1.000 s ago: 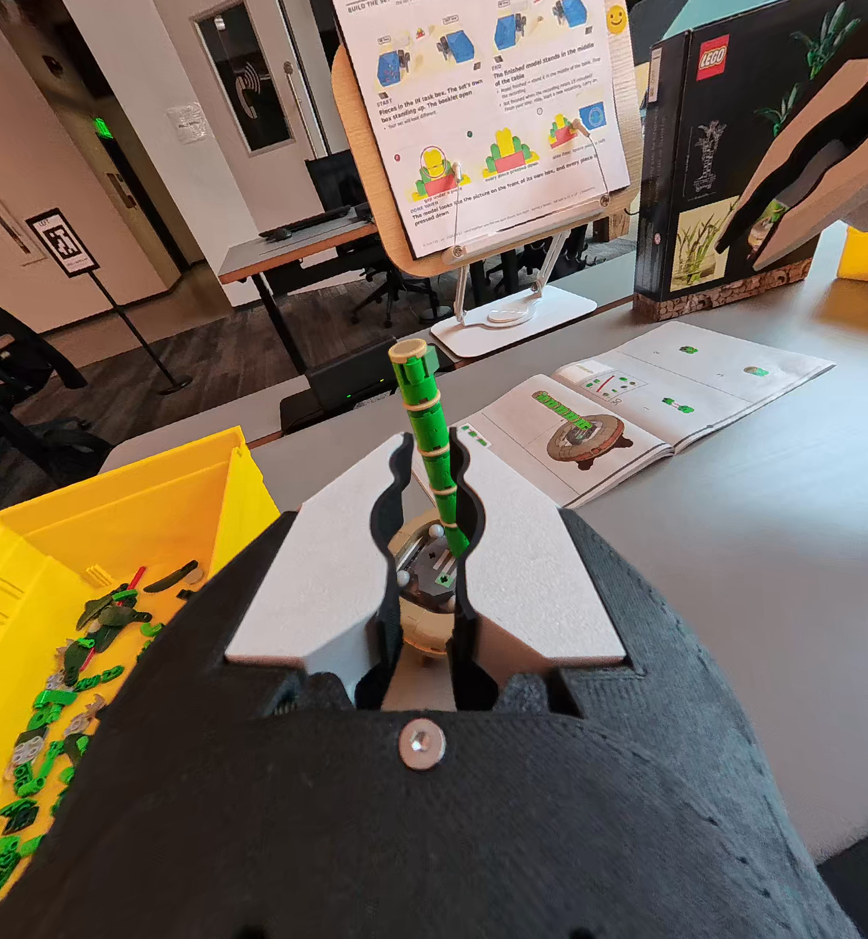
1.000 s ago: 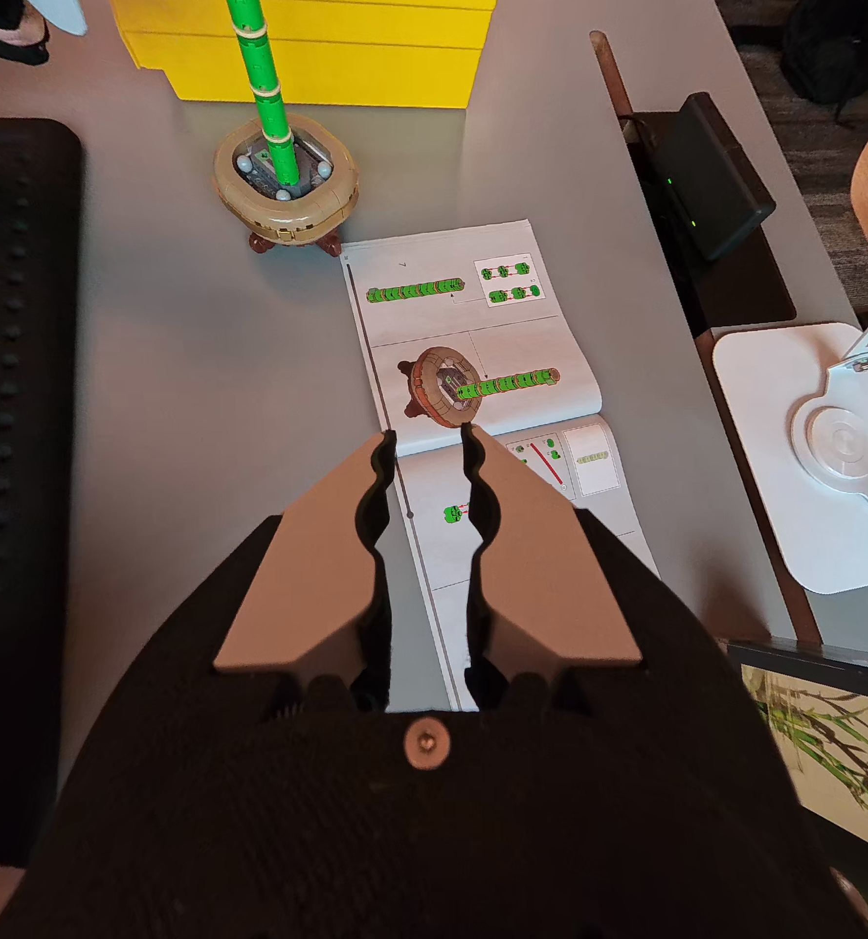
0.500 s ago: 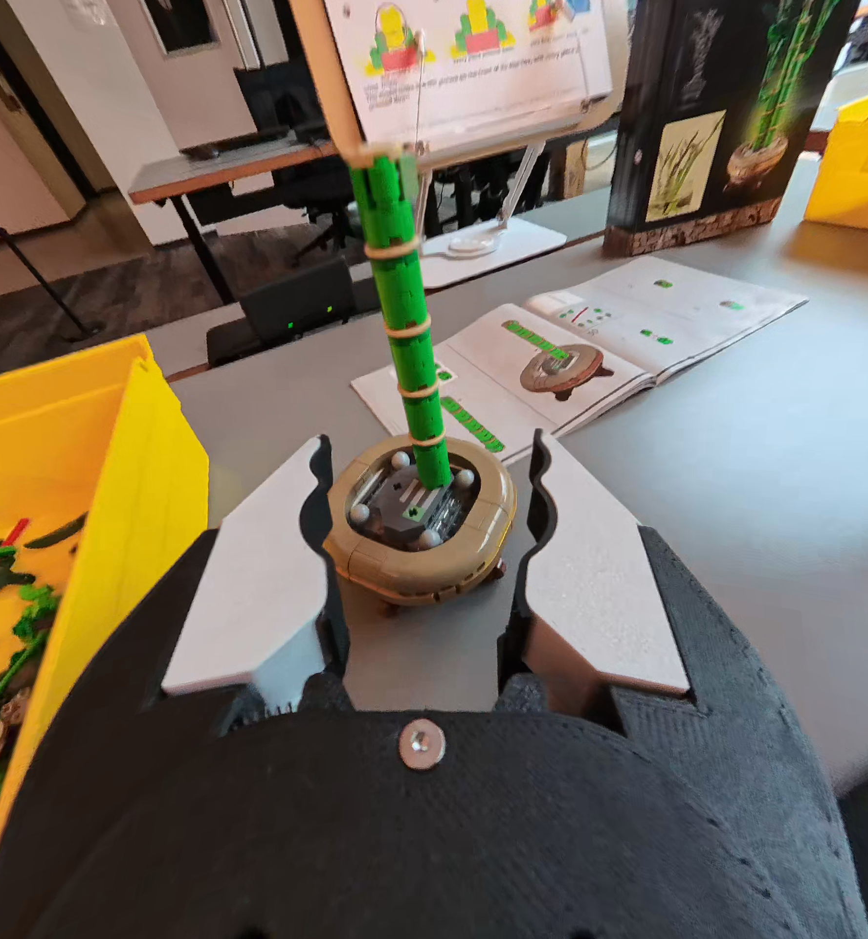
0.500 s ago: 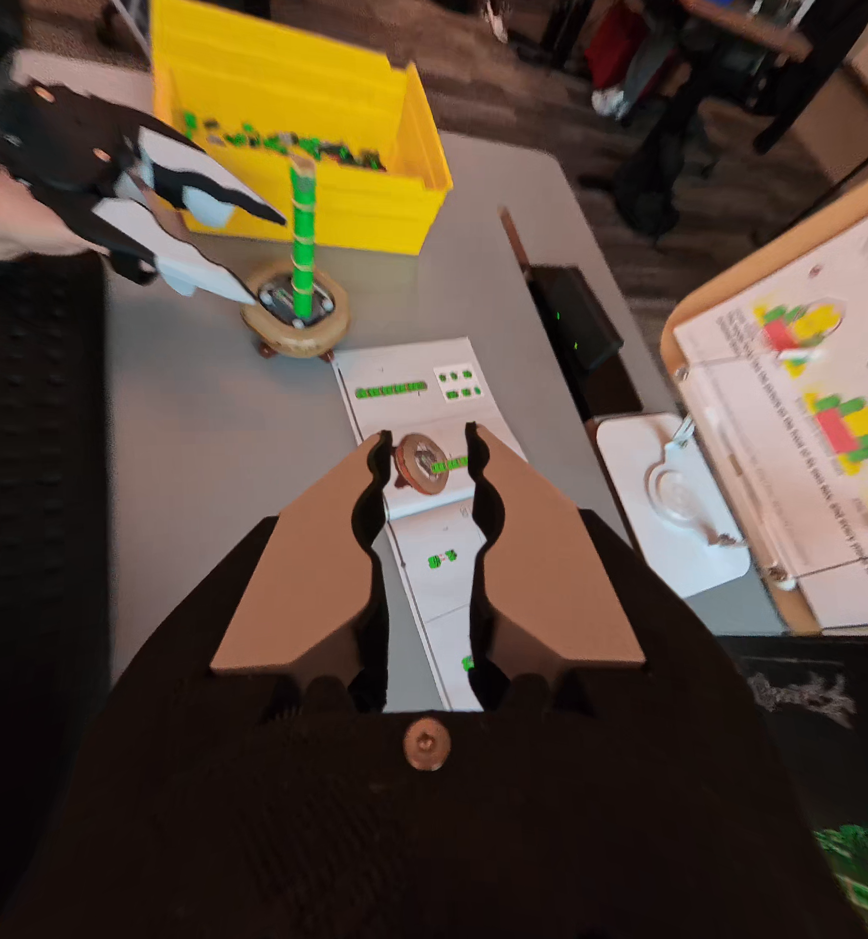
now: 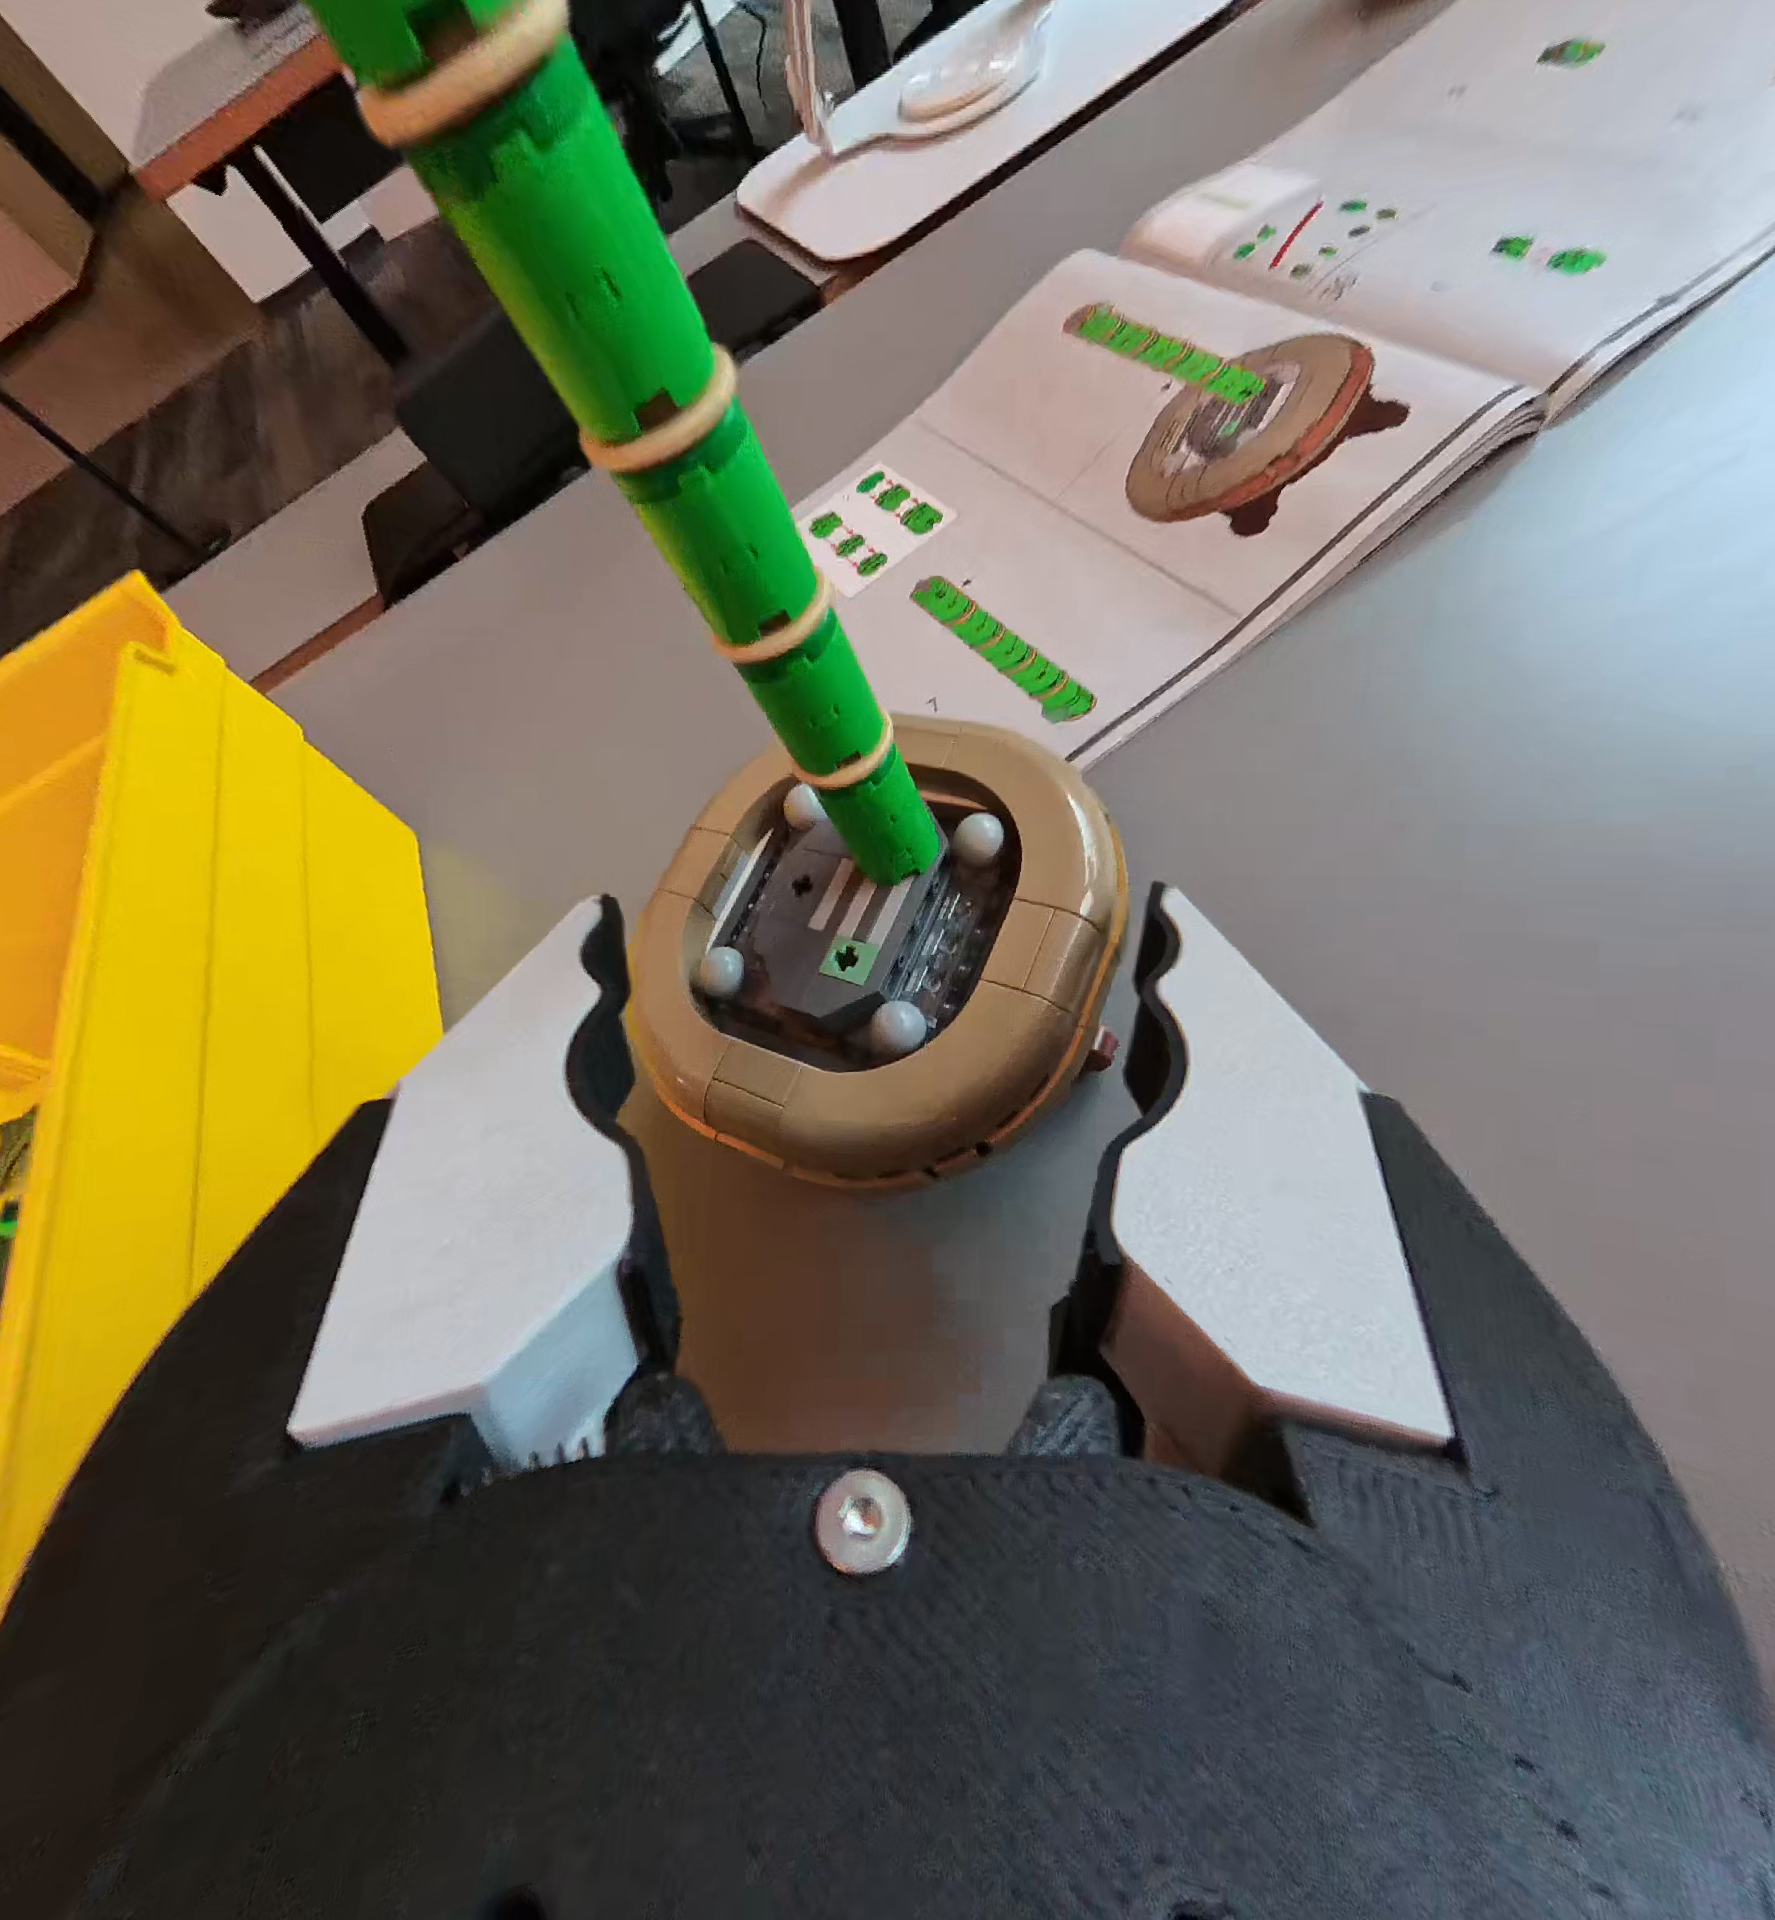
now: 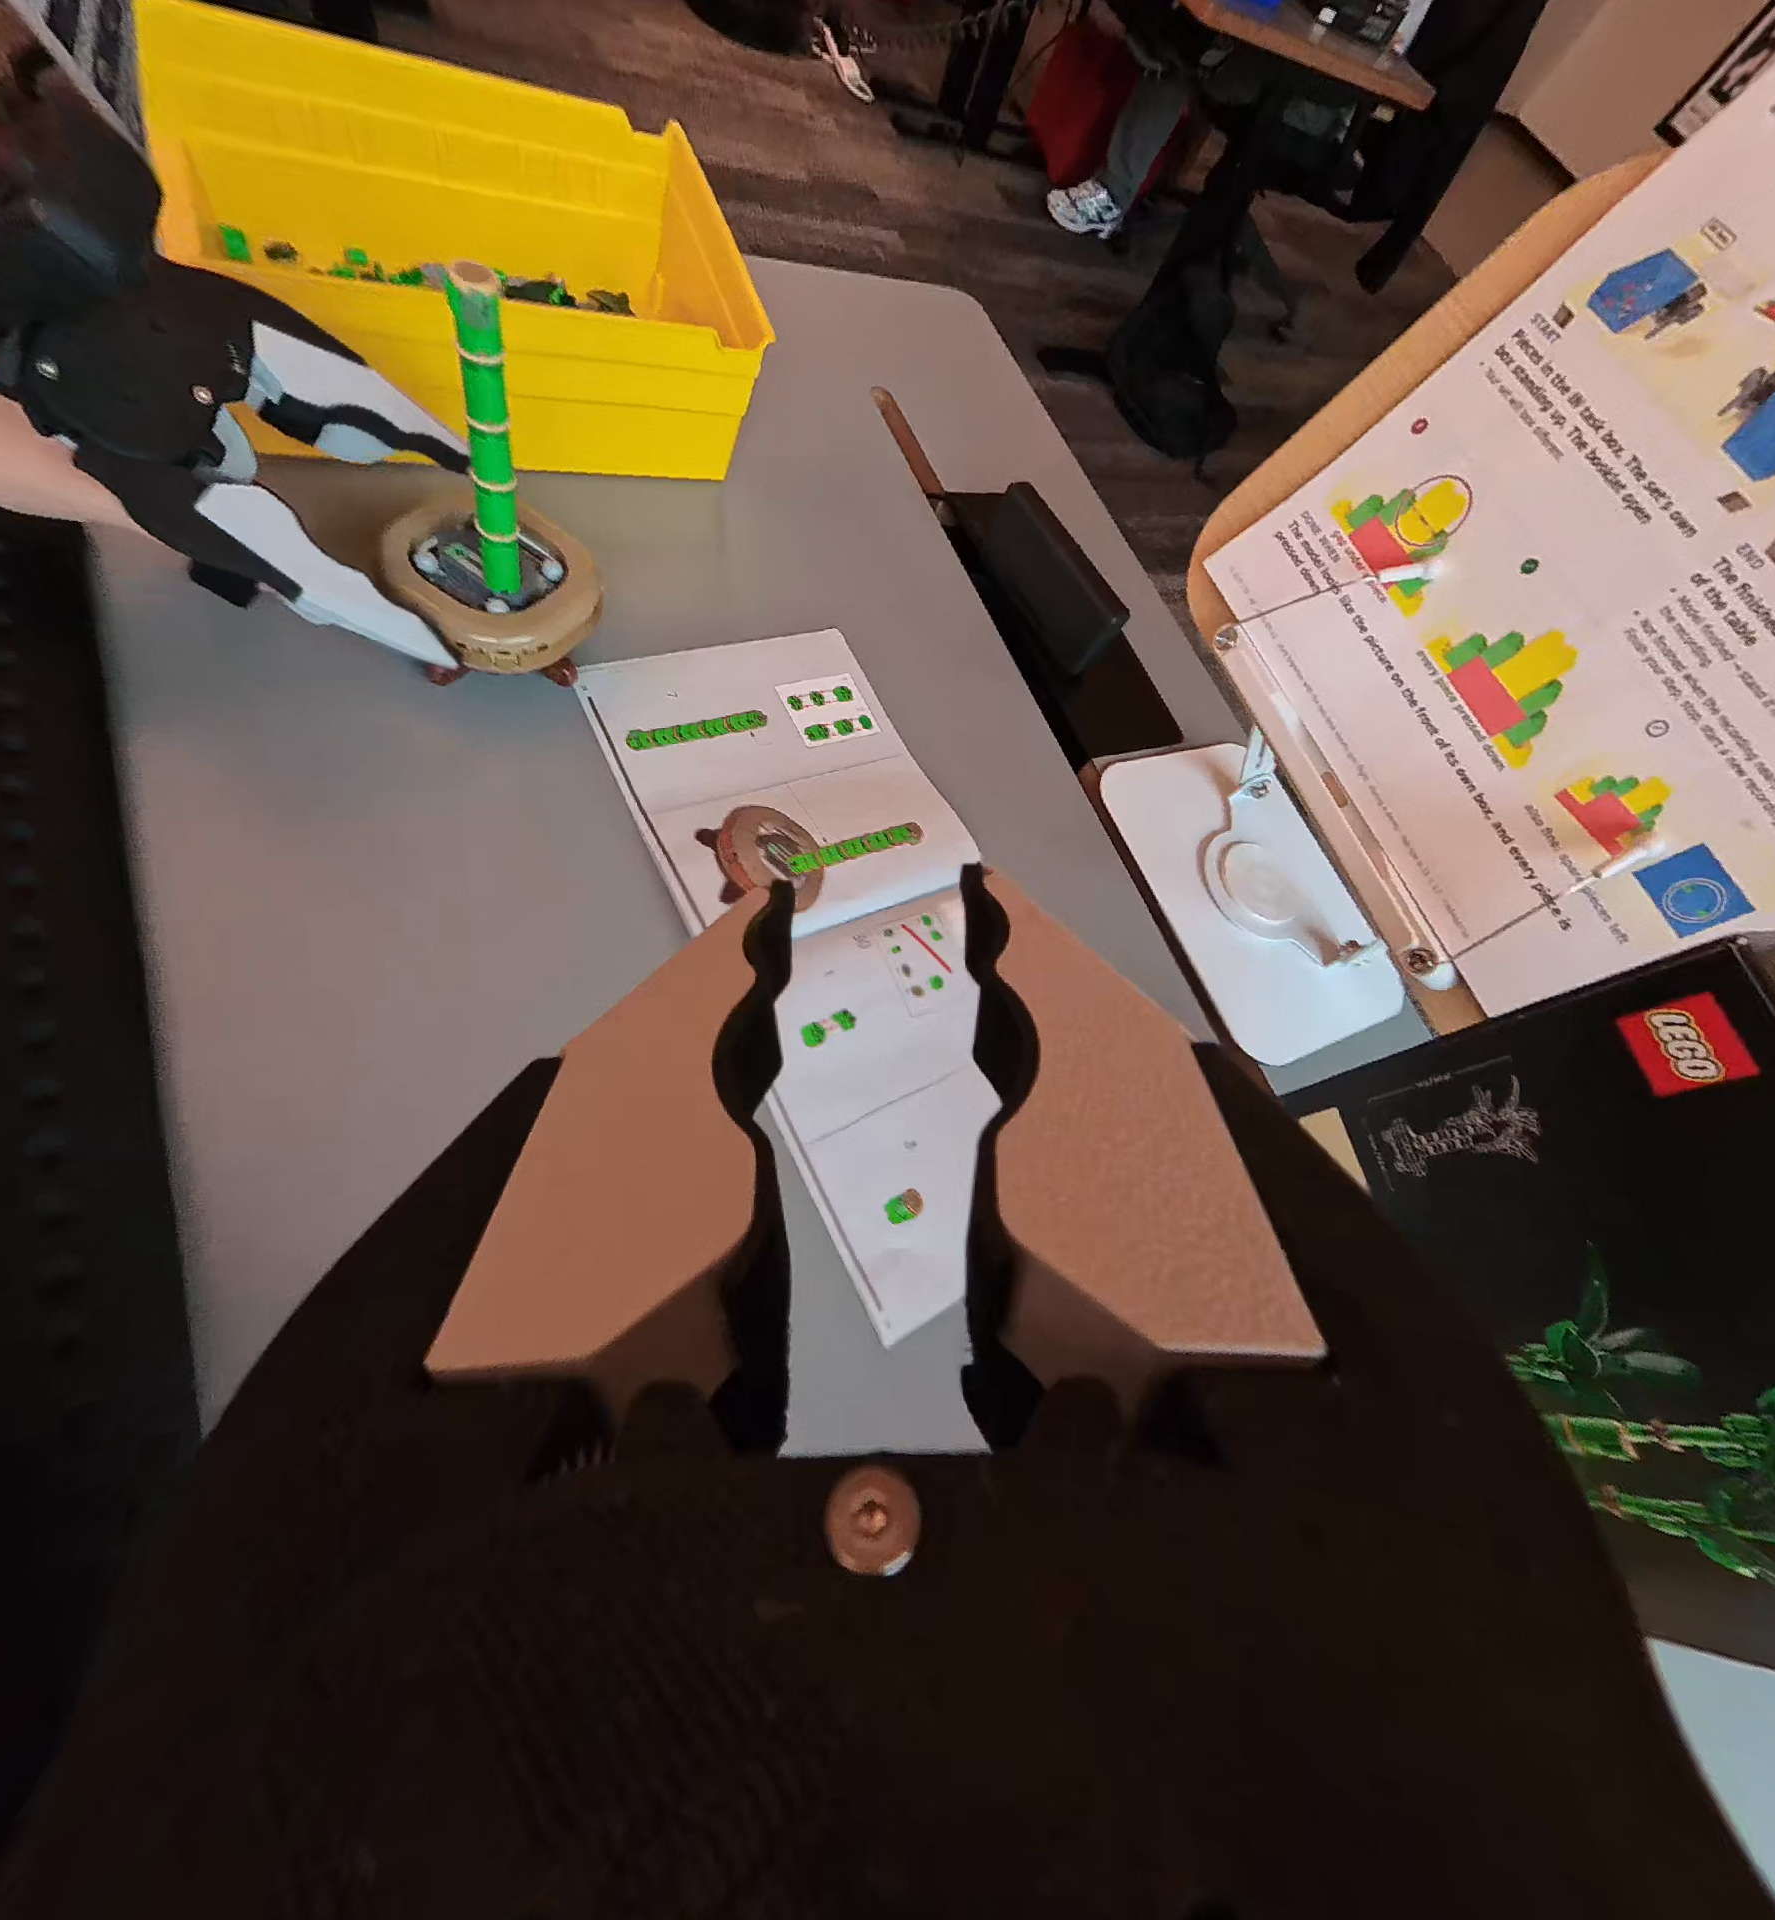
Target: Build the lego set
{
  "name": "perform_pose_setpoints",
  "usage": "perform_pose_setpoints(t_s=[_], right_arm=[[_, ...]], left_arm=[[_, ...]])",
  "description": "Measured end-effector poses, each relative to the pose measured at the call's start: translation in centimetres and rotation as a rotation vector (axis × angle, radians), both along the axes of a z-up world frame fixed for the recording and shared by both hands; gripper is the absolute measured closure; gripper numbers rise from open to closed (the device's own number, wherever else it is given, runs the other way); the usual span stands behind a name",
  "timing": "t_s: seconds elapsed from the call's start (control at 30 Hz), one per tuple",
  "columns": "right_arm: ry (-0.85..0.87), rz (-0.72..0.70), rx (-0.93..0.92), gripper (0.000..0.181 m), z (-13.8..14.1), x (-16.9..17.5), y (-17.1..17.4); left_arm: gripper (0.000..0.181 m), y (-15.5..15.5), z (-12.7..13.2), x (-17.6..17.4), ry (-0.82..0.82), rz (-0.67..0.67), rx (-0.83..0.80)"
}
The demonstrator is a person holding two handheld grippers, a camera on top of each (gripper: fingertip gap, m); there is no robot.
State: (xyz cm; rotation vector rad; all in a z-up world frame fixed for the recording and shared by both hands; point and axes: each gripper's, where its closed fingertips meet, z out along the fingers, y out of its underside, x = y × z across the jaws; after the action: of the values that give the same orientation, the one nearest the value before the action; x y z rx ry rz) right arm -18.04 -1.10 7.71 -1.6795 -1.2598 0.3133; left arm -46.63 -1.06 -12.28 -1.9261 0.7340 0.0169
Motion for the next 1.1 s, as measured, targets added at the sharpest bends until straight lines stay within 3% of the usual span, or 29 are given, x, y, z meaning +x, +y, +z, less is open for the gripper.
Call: perform_pose_setpoints(t_s=[0.33,0.43,0.53,0.63,0.77,0.87,0.97,1.03,1.1], right_arm=[[-0.029,-0.010,-0.016,0.148,-1.6,2.0,1.6],[-0.020,-0.018,-0.038,0.148,-2.1,2.5,1.9],[-0.002,-0.034,-0.038,0.148,-2.0,3.3,2.2],[0.045,-0.051,-0.025,0.147,-1.4,4.0,2.6],[0.183,-0.060,0.013,0.140,0.6,4.3,3.7],[0.325,-0.085,0.046,0.111,2.7,4.1,4.7],[0.448,-0.061,0.054,0.100,4.3,3.6,4.6],[0.502,-0.022,0.103,0.108,5.6,3.4,3.9],[0.537,-0.014,0.169,0.116,6.9,3.7,3.2]], left_arm=[[0.105,1.7,-1.1,-1.1,0.048,0.076,-0.006],[0.097,1.8,-1.5,-0.8,0.065,0.077,-0.035],[0.095,0.6,0.3,-0.5,-0.017,0.112,0.010],[0.096,-2.0,4.5,-1.0,-0.077,0.144,0.128],[0.104,-4.6,12.0,-8.0,-0.034,0.269,0.288],[0.113,-4.5,15.2,-13.2,-0.108,0.272,0.240],[0.124,-1.9,13.1,-17.5,0.014,0.259,0.034],[0.132,0.6,11.3,-19.7,0.112,0.244,-0.050],[0.134,2.7,9.3,-20.8,0.109,0.234,-0.159]])
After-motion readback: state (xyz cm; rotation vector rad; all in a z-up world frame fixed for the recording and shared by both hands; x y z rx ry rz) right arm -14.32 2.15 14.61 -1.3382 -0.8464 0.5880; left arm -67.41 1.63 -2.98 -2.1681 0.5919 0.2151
